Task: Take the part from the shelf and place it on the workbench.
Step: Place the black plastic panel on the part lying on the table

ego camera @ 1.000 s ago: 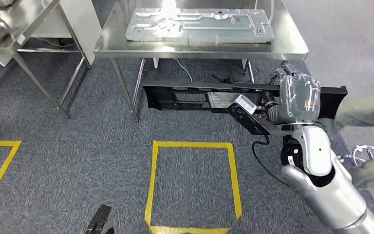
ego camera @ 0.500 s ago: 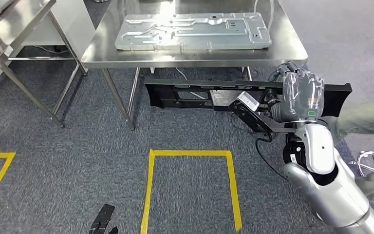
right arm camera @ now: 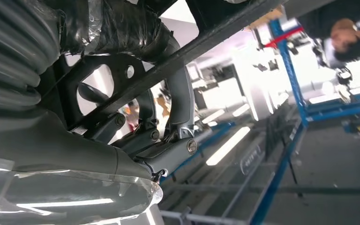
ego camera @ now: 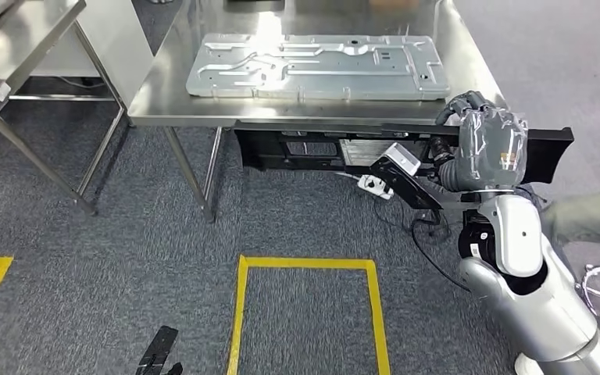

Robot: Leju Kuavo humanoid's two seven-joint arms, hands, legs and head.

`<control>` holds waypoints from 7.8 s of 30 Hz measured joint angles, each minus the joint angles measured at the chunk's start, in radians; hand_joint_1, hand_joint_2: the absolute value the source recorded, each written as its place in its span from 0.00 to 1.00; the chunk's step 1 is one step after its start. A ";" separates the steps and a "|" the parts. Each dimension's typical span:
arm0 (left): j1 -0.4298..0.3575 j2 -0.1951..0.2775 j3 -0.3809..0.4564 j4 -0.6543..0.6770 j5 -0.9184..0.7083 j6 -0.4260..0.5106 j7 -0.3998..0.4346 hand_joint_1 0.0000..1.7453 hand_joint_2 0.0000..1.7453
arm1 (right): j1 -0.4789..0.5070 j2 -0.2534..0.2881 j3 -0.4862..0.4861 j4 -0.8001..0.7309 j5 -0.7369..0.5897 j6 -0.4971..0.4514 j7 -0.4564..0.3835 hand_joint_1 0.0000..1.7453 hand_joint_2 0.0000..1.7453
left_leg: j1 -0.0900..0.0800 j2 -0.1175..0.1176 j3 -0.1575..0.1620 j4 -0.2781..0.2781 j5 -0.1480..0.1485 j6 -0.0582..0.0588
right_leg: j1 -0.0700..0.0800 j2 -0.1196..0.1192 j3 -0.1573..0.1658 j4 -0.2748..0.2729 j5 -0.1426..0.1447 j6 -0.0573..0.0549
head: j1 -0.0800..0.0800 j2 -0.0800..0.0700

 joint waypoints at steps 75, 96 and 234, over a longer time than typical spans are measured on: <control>-0.020 -0.012 -0.004 -0.001 0.051 0.016 -0.064 0.00 1.00 | 0.323 -0.333 -0.586 -0.049 -0.139 0.055 0.048 1.00 1.00 | 0.009 0.009 -0.191 0.162 0.043 -0.037 | 0.007 0.000 0.077 -0.045 0.010 -0.047 | -0.007 0.000; -0.038 0.000 -0.004 -0.001 0.039 0.013 -0.036 0.00 1.00 | 0.235 -0.278 -0.427 -0.039 -0.035 0.088 -0.025 1.00 1.00 | 0.010 0.002 -0.128 0.043 0.070 -0.045 | -0.009 0.001 0.063 -0.023 0.004 -0.026 | -0.005 0.000; -0.003 0.005 0.011 -0.003 0.089 0.096 -0.032 0.00 0.00 | 0.273 -0.246 -0.434 0.192 -0.193 0.275 0.047 0.00 0.00 | -0.011 0.013 -0.115 0.015 0.088 -0.016 | -0.011 0.003 0.076 -0.043 0.007 -0.017 | -0.018 0.000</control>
